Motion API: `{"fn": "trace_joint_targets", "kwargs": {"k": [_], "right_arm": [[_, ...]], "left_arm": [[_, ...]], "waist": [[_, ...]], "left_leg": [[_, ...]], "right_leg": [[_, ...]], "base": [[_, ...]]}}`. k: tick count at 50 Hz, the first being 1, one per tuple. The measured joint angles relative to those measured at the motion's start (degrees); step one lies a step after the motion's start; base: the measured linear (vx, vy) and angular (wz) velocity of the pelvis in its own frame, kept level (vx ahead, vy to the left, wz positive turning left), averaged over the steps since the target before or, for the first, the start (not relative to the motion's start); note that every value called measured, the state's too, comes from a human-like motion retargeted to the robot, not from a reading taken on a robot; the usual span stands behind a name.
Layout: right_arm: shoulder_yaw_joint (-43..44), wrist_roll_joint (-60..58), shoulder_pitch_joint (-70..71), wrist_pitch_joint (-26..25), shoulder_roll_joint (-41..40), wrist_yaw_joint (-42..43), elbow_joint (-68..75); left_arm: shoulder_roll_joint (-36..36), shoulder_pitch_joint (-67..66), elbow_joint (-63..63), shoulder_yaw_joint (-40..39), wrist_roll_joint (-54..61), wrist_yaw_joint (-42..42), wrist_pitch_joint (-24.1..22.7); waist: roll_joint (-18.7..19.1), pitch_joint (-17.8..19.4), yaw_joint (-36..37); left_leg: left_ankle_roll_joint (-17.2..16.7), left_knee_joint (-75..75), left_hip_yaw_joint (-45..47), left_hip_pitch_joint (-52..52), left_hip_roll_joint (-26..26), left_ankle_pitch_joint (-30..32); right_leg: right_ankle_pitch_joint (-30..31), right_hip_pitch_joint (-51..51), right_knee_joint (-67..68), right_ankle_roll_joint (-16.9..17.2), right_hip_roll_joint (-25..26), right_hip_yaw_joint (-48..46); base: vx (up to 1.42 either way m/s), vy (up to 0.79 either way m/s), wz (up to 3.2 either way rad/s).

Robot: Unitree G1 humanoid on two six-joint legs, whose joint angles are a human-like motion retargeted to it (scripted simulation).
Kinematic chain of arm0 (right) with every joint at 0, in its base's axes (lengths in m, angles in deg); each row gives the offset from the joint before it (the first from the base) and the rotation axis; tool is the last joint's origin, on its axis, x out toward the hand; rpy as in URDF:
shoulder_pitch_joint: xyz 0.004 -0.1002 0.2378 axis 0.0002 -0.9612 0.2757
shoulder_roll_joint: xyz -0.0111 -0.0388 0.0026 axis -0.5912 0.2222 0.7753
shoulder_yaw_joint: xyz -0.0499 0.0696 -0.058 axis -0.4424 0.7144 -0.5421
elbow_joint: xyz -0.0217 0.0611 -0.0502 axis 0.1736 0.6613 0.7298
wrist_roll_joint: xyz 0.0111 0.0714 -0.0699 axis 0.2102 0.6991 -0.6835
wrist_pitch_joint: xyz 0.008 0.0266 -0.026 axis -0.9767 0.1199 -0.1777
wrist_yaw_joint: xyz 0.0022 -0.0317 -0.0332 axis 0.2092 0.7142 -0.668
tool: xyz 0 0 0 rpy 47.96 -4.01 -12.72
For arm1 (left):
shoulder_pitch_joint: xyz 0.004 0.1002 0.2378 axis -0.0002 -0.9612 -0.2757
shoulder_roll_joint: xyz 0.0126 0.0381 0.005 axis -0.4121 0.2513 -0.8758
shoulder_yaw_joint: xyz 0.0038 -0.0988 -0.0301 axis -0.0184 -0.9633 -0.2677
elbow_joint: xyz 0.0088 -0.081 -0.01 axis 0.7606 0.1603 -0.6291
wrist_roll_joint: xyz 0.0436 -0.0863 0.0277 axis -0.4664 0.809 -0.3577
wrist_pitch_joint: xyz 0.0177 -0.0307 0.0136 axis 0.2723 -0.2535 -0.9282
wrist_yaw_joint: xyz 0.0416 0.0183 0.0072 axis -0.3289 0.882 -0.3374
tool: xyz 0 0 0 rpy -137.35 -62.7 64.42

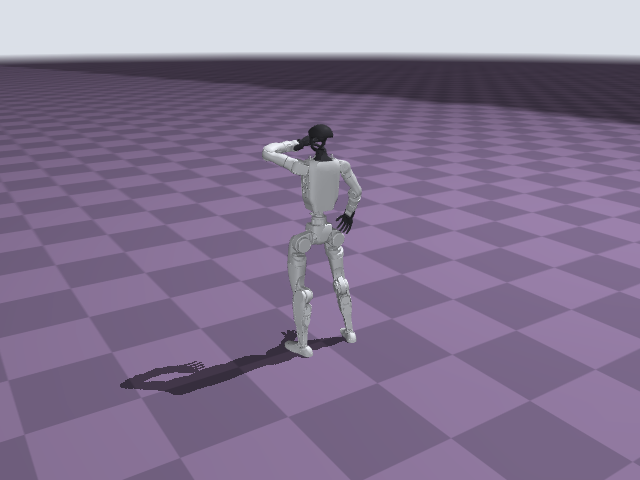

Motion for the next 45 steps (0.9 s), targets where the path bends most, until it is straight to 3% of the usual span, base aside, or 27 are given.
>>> {"fn": "trace_joint_targets", "kwargs": {"k": [4, 7, 10, 17, 20, 23, 28, 33, 45], "right_arm": [[-3.6, 0.3, 0.6, -0.5, -1.0, -0.6, 3.5], [-5.4, 0.2, 1.6, -0.6, -1.8, -0.6, 5.6], [-5.2, -0.1, 2.4, -0.4, -2.4, -0.2, 6.1], [0.0, -0.4, 1.4, 1.2, -2.3, 1.3, 1.6], [1.3, 0.1, 0.3, 1.7, -1.8, 1.6, 0.4], [0.9, 0.9, -0.3, 1.5, -1.4, 1.7, 1.3], [-2.2, 2.1, 0.3, 0.6, -2.5, 1.4, 5.6], [-4.5, 2.4, 1.9, 0.3, -3.8, 0.8, 8.5], [0.7, 0.5, 0.3, 1.1, -3.4, 0.3, 0.4]], "left_arm": [[9.2, 8.0, 5.4, 5.7, -1.3, 0.6, 0.7], [11.8, 9.4, 7.1, 6.7, -1.8, 1.5, 0.5], [9.1, 6.9, 5.9, 4.9, -1.8, 2.2, 0.0], [-5.2, -5.9, -1.1, -4.3, -0.7, 3.8, -2.2], [-7.0, -8.3, -1.9, -5.8, -1.1, 3.4, -2.5], [-4.0, -5.1, -0.3, -3.4, -2.1, 2.3, -1.7], [7.3, 3.7, 6.0, 2.0, -3.9, 2.1, -0.1], [13.1, 5.5, 8.9, 1.5, -5.2, 3.1, 0.4], [-3.0, -10.3, -1.1, -9.7, 0.5, 0.0, -2.8]], "waist": [[-0.9, -0.4, 0.0], [-1.4, -0.5, -0.2], [-1.6, -0.5, -0.3], [-1.2, 0.0, 0.2], [-0.7, 0.1, 0.3], [-0.5, -0.1, 0.3], [-1.4, -0.5, -0.1], [-2.3, -0.6, -0.7], [-1.7, 0.7, -0.1]], "left_leg": [[0.0, -0.1, -1.3, -0.4, -0.2, 0.2], [0.0, -0.1, -1.6, -0.5, -0.3, 0.3], [0.0, -0.1, -1.0, -0.3, -0.2, 0.2], [0.0, 0.1, 1.4, 0.5, 0.2, -0.2], [0.0, 0.2, 1.6, 0.6, 0.4, -0.2], [0.0, 0.1, 1.0, 0.5, 0.4, -0.1], [0.0, 0.0, -0.7, 0.0, 0.2, 0.2], [0.0, 0.0, -1.2, -0.3, 0.1, 0.4], [-0.1, 0.2, 1.5, 0.2, 0.4, 0.0]], "right_leg": [[-0.2, 0.5, -0.1, -0.2, -0.3, -1.3], [-0.3, 0.6, -0.1, -0.3, -0.3, -1.5], [-0.2, 0.4, -0.1, -0.4, -0.2, -0.9], [0.1, -0.5, 0.2, -0.1, 0.3, 1.5], [0.1, -0.6, 0.4, 0.0, 0.4, 1.7], [0.0, -0.3, 0.4, 0.0, 0.3, 1.1], [-0.3, 0.3, 0.4, -0.2, 0.1, -0.6], [-0.3, 0.3, 0.2, -0.5, 0.1, -1.1], [0.3, -1.0, 0.4, -0.2, 0.4, 1.7]], "base": [[0.00, 0.01, 0.29], [0.00, 0.00, 0.00], [0.00, 0.00, -0.08], [0.00, -0.01, -0.30], [0.00, 0.00, 0.00], [0.00, 0.00, 0.14], [-0.01, 0.00, 0.29], [0.00, 0.00, 0.05], [-0.01, 0.00, -0.17]]}}
